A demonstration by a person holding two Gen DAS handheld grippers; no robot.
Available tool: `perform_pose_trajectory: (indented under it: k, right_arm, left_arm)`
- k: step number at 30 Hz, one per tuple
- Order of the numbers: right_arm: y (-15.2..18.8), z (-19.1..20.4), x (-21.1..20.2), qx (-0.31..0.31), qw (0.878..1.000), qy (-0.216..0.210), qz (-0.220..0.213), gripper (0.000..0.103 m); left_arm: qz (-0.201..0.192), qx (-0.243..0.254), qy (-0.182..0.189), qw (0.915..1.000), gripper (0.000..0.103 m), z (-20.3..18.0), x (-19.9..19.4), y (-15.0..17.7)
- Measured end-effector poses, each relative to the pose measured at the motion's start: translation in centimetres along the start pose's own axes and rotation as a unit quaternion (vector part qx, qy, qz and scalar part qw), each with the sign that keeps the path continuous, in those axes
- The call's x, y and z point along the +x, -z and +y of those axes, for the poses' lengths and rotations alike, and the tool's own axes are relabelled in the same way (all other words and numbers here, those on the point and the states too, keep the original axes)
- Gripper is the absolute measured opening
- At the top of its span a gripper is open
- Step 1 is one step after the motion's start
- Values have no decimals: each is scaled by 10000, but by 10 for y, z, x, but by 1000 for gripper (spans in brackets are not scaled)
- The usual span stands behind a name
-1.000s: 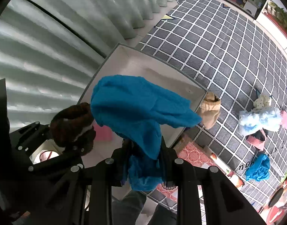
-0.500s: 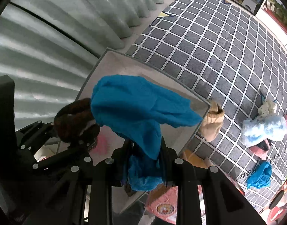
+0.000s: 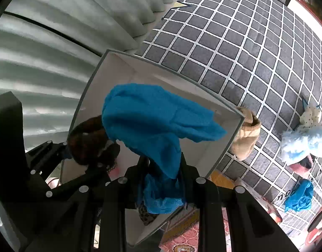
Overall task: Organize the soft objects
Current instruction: 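Open both tools to drop the brown hat and blue cloth into the box, then grasp the blue fluffy duster with the left tool while the right tool grasps the blue cloth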
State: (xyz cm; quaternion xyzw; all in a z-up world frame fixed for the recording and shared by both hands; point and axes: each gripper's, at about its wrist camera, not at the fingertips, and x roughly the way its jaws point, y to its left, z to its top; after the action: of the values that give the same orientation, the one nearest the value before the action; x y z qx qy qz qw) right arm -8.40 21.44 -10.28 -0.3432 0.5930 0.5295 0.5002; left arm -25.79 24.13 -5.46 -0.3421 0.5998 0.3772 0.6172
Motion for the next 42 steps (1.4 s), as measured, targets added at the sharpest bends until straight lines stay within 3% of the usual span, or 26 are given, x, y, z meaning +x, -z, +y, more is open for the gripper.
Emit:
perform_pose_trajectory:
  k: [1, 4, 5, 7, 10, 11, 12, 22, 24, 30, 37, 42]
  right_arm:
    - [-1, -1, 1, -1, 10000, -24, 16, 28]
    - [-1, -3, 2, -49, 10000, -63, 34, 37]
    - [-1, -2, 1, -82, 9999, -61, 25, 47]
    - [0, -2, 0, -118, 9999, -52, -6, 59]
    - [0, -2, -4, -150, 9999, -27, -58, 59]
    - [0, -3, -6, -135, 9999, -19, -85, 67]
    - [0, -4, -7, -115, 9999, -12, -113, 84]
    - [10, -24, -40, 111, 9988, 99, -459, 87]
    - [13, -32, -46, 211, 9985, 79, -509, 103]
    - [30, -69, -77, 645, 9948, -45, -786, 103]
    - [68, -140, -110, 1285, 9856, 10, -1101, 103]
    - [105, -207, -109, 1998, 9738, 217, -1061, 103]
  left_arm:
    - [-15, 3, 11, 10000, 53, 0, 0, 0]
    - [-100, 43, 16, 9999, 78, -2, -4, -1]
    - [-130, 60, 10, 9999, 83, -3, -6, -1]
    - [-145, 60, 21, 9999, 83, -3, -7, 0]
    - [-118, 14, 105, 9999, 90, -1, -8, 1]
    - [-133, -3, 122, 9998, 96, 0, -9, 1]
    - [-162, -32, 153, 9997, 102, 1, -10, 2]
    - [-291, -101, 212, 9993, 103, -1, -28, 0]
    - [-318, -14, 204, 9993, 103, -6, -34, 0]
    - [-498, 297, 282, 9979, 103, -33, -57, -4]
    - [-593, 711, 494, 9945, 103, -82, -81, -11]
    - [-540, 1241, 661, 9886, 103, -139, -94, -15]
